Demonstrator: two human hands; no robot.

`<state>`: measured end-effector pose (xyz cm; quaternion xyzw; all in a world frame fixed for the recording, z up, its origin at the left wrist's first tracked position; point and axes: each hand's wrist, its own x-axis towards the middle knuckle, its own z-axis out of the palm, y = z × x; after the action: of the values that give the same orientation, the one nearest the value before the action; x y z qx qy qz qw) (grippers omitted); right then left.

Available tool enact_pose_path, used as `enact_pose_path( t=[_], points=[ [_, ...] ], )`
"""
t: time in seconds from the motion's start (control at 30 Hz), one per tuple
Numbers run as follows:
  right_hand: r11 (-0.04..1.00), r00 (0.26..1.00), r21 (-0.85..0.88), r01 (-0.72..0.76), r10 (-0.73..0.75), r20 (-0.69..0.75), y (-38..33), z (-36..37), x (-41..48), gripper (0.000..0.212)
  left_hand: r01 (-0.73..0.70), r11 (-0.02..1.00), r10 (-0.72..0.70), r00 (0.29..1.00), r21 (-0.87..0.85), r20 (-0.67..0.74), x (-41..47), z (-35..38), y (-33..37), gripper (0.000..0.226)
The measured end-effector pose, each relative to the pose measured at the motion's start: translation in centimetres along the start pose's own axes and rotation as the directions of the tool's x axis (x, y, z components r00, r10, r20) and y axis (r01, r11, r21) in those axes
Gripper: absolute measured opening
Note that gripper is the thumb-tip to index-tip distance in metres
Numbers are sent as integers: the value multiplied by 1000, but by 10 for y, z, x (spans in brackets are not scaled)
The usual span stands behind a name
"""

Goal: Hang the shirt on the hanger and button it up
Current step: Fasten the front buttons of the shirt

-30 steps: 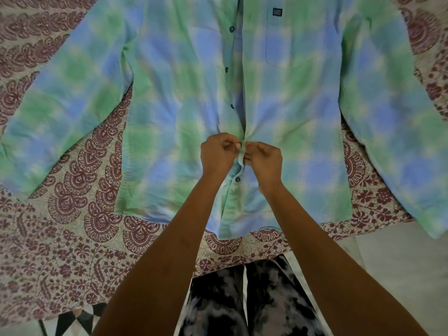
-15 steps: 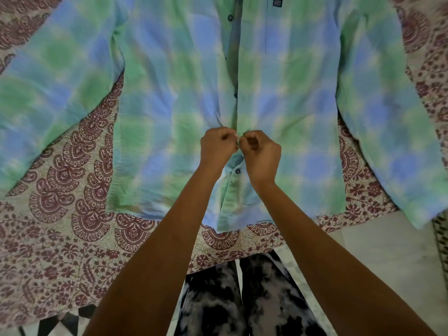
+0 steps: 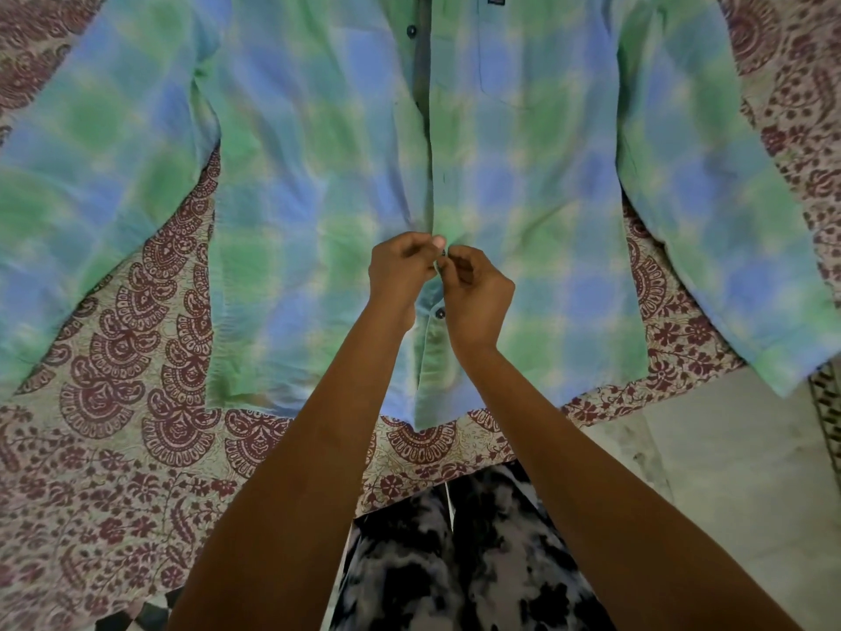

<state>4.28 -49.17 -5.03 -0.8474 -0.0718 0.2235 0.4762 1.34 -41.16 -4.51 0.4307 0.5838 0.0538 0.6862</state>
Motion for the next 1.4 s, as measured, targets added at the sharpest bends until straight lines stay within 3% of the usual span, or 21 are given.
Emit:
enact_pose_path(
  t=[0.17, 0.5, 0.63, 0.77, 1.03, 1.2, 1.4],
  points=[
    [1000, 1000, -10, -1, 1, 5, 2, -2, -3, 18, 20, 999, -19, 1000, -51, 9, -4, 2, -2, 13],
    [1000, 1000, -11, -19, 19, -14, -4, 3, -3, 14, -34, 999, 35, 995, 11, -89, 0, 3, -2, 17],
    [1000, 1000, 11, -23, 23, 1, -3, 4, -5, 17, -3, 998, -1, 998, -56, -59, -1, -1, -4, 9],
    [999, 999, 11, -39, 39, 15, -3, 6, -6, 20, -24, 998, 20, 998, -65, -51, -1, -2, -4, 15],
    [998, 999, -15, -54, 54, 0, -1, 3, -6, 19, -32, 993, 40, 997, 114, -63, 5, 4, -1, 24],
    [997, 998, -66, -29, 25, -53, -6, 0, -1, 15, -224, 930, 241, 970, 292, -24, 4, 2, 0, 29],
    [992, 999, -124, 29, -32, -23, -3, 0, 5, 13, 19, 1000, -20, 999, 18, 40, 6, -5, -4, 13]
  ],
)
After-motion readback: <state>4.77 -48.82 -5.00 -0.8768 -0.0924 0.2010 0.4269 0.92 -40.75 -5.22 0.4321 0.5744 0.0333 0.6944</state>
